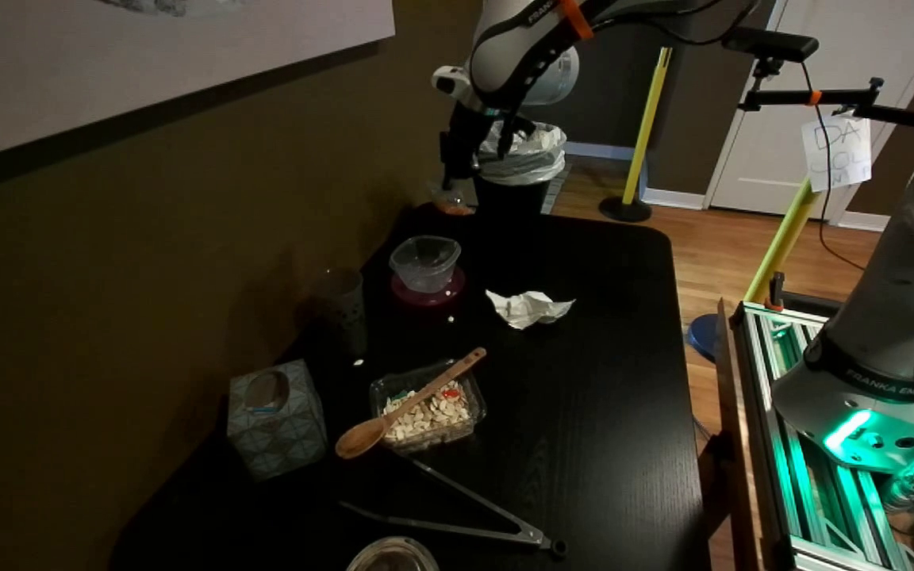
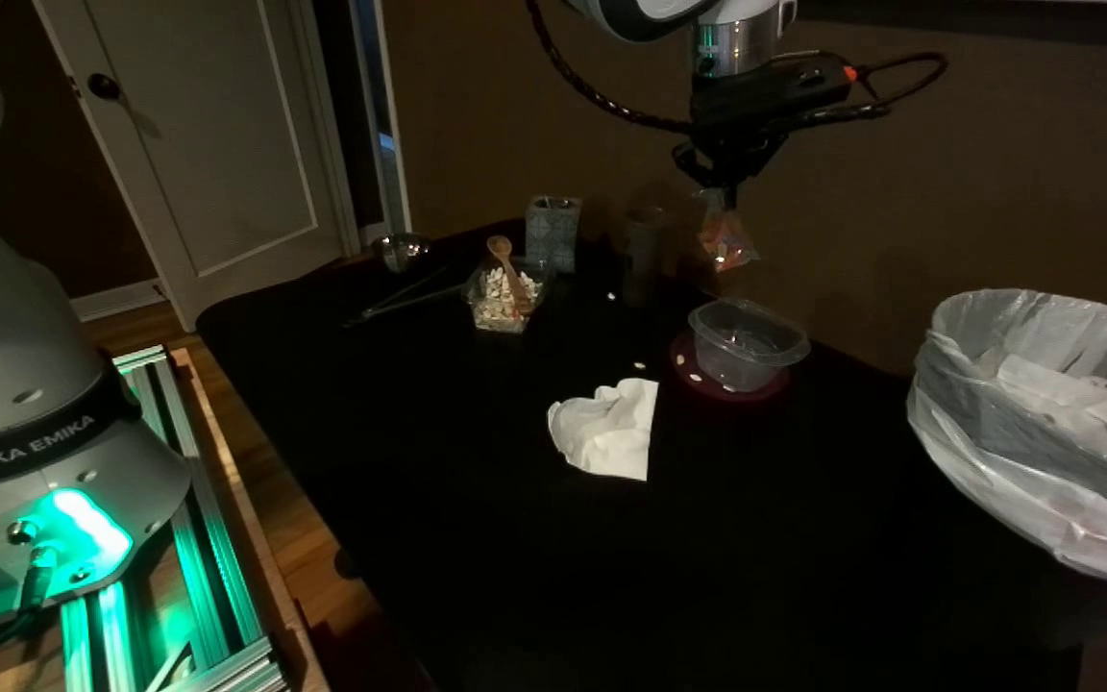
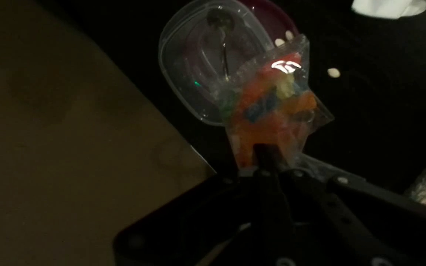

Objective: Put the clear plastic in the clear bowl.

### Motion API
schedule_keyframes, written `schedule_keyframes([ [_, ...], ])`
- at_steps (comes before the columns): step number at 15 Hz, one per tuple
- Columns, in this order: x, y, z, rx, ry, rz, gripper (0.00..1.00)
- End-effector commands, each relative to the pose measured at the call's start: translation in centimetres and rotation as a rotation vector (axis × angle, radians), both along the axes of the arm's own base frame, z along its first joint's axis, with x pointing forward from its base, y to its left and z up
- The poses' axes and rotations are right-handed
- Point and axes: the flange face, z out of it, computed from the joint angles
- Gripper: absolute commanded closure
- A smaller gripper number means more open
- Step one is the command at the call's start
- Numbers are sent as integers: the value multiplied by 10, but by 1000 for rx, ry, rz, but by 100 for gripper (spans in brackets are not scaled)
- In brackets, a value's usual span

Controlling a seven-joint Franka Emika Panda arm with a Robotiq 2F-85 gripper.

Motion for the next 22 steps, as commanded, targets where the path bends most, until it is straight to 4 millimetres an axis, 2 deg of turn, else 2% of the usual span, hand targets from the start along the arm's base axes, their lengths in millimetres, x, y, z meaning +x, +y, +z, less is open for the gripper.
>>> schedule_keyframes([
  [1,61,6,-18,-16,40,-14,100],
  [3,79,6,-34,-25,83,-12,100],
  [4,86,4,-48,-31,110,-14,100],
  [10,113,7,-106,-32,197,-17,100],
  [17,121,-5,-148,-39,283,-8,100],
  [22,124,-10,-169,-54,317,-14,100],
])
